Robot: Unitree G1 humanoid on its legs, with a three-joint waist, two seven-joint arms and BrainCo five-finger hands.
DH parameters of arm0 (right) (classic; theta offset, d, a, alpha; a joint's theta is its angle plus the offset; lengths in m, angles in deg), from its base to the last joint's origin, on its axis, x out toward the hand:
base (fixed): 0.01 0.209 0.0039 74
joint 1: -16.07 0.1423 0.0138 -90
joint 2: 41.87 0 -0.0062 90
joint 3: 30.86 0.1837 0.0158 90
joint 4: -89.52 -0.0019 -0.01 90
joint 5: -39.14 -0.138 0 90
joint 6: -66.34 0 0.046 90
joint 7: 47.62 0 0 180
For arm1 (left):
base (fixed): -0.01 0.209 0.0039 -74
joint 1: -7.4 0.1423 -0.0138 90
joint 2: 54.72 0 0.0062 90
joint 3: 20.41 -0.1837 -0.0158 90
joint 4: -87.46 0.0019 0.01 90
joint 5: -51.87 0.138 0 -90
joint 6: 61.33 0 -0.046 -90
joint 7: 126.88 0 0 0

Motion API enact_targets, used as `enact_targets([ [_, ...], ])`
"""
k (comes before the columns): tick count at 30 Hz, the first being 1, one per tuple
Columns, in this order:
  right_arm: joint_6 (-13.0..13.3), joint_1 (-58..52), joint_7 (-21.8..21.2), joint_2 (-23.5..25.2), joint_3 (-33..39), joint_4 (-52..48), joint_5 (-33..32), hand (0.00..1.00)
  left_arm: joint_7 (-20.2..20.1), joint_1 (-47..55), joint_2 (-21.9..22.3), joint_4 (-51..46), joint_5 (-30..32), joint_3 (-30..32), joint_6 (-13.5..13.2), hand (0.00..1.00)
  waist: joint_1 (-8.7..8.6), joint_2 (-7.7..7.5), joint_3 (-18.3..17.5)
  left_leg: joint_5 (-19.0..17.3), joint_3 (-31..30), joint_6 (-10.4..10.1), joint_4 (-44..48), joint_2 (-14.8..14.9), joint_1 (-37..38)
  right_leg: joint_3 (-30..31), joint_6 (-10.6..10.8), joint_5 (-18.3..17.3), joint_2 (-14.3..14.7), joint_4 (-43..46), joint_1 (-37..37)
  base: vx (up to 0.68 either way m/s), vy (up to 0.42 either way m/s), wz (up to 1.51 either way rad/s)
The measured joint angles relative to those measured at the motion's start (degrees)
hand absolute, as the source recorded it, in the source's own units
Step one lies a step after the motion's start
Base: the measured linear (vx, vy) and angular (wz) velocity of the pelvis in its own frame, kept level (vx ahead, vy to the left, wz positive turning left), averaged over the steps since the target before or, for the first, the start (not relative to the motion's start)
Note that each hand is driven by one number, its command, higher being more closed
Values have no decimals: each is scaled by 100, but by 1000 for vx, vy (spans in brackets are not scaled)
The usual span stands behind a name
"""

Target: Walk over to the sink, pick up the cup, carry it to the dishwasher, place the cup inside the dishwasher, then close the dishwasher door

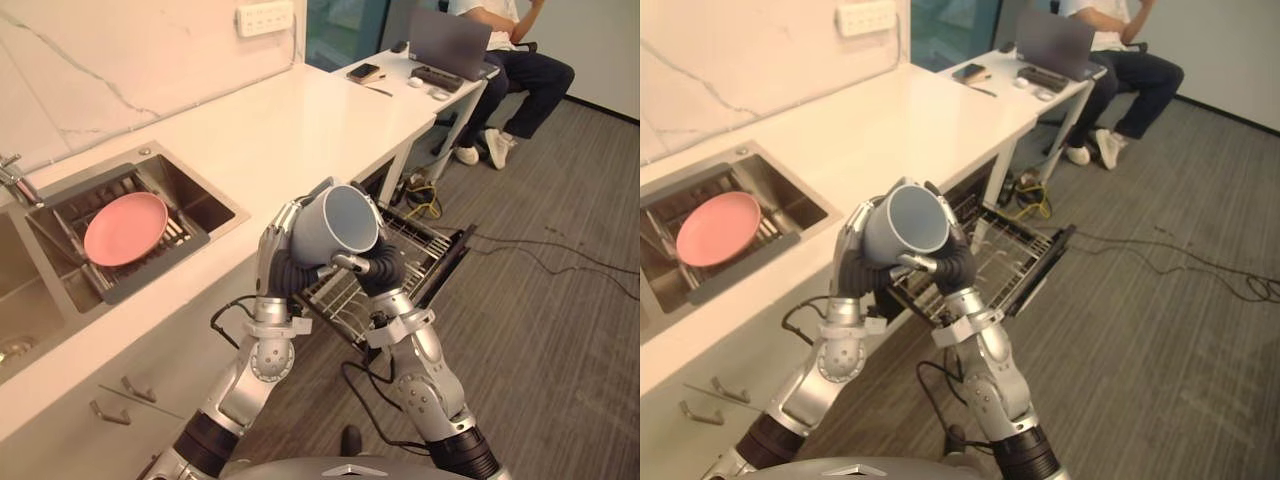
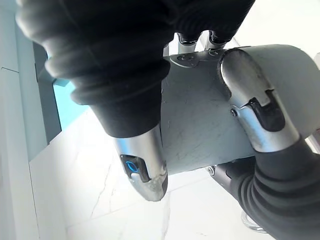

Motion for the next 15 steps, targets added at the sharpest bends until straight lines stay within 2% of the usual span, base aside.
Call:
enact_targets([
  [6,-38,1,118,-3,-68,0,4,0,112,0,-2,4,-2,-93,94,100,20,-35,-27,40,-3,-8,-11,3,5,-10,-24,2,-1,-1,-13,0,0,0],
  [7,-79,7,189,-16,-110,0,7,100,115,0,-2,4,-2,-93,105,100,20,-36,-29,51,-3,-12,-21,3,13,-17,-47,-13,-1,-2,-16,0,0,0],
  [15,-173,123,220,-52,-126,12,198,100,290,4,-11,2,-7,-86,161,100,22,-35,-80,116,-1,-60,-96,45,11,-63,-148,-56,36,-2,-61,0,0,0],
])
